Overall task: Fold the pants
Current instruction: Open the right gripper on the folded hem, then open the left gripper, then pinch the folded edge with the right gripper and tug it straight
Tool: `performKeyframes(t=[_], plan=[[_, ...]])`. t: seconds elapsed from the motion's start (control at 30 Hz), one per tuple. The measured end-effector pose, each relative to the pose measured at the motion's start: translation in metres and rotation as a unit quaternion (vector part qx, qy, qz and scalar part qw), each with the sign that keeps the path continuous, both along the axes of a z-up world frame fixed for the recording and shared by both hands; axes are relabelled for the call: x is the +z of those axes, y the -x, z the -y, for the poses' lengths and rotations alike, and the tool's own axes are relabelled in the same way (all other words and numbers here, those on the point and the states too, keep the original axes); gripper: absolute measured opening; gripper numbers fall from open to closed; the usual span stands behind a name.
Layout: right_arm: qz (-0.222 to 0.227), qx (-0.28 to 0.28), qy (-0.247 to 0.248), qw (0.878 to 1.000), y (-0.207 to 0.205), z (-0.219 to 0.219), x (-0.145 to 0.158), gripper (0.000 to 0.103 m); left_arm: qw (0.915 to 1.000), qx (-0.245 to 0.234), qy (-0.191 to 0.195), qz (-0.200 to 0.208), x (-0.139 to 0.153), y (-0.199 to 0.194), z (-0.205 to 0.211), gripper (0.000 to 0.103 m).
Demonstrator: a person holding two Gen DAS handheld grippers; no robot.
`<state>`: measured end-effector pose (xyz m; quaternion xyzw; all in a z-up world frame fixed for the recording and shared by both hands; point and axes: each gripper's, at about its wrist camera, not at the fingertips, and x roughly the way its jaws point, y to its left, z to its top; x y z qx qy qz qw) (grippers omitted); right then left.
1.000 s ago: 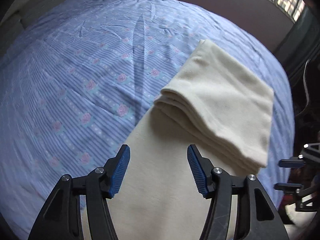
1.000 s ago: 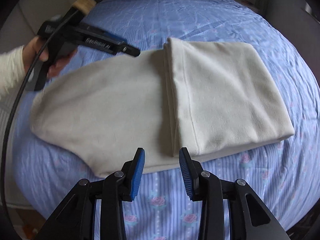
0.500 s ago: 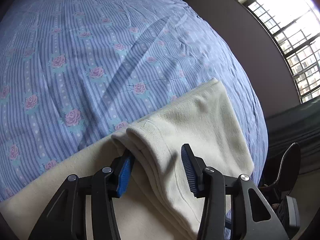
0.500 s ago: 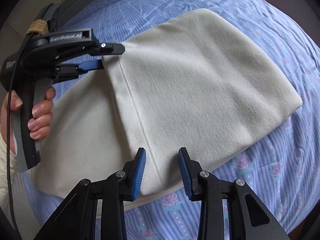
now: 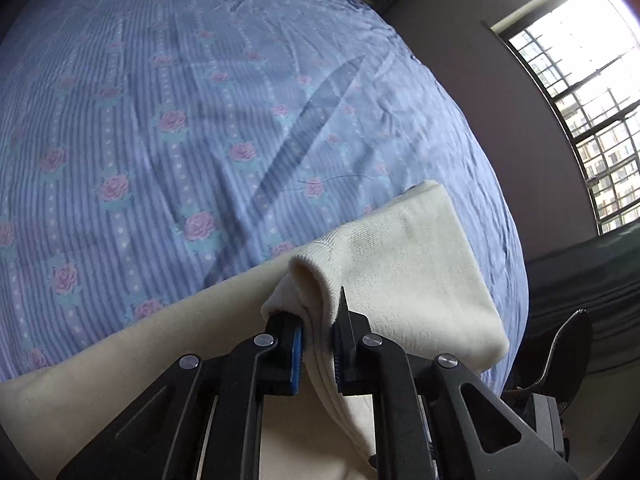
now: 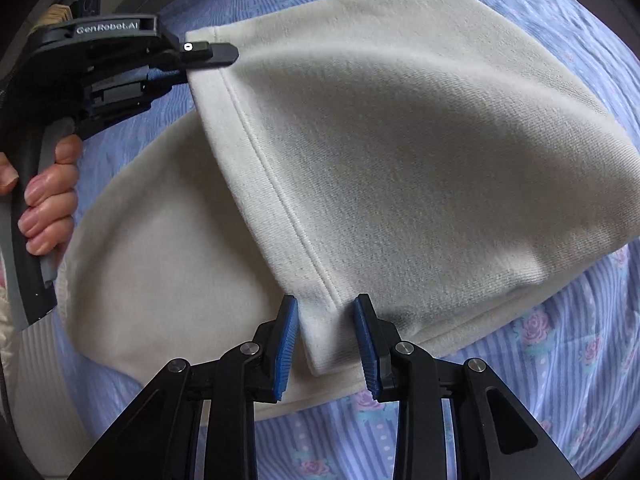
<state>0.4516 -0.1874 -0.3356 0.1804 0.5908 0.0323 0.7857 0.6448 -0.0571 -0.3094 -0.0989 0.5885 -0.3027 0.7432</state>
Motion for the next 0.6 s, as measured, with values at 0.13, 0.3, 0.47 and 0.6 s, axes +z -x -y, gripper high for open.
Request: performKeyframes(t=[0.13,0.3,0.47,0.6], plan=[[-0.006,0.005,-0.014,1.0,-0.001,0.003,0.0,0.032,0.9996,0.005,-0.022,-0.018,-0.022,-0.005,-0.001,0.022],[0.013,-0.071,-0.048,0.996,0.019,0.026,0.02,0.047,0.9996,-0.015,-0.023,-0.009,-0.012,-0.002,0.009,0.043],[0.016,-0.14,-0.045,0.989,0.044,0.037,0.024,0.058,0.9977,-0.042,-0.052,0.007,-0.011,0.005,0.017,0.047],[0.018,-0.08,0.03,0.996,0.036,0.008,0.026,0.058,0.997,-0.052,-0.056,0.011,-0.013,0.008,0.017,0.051]])
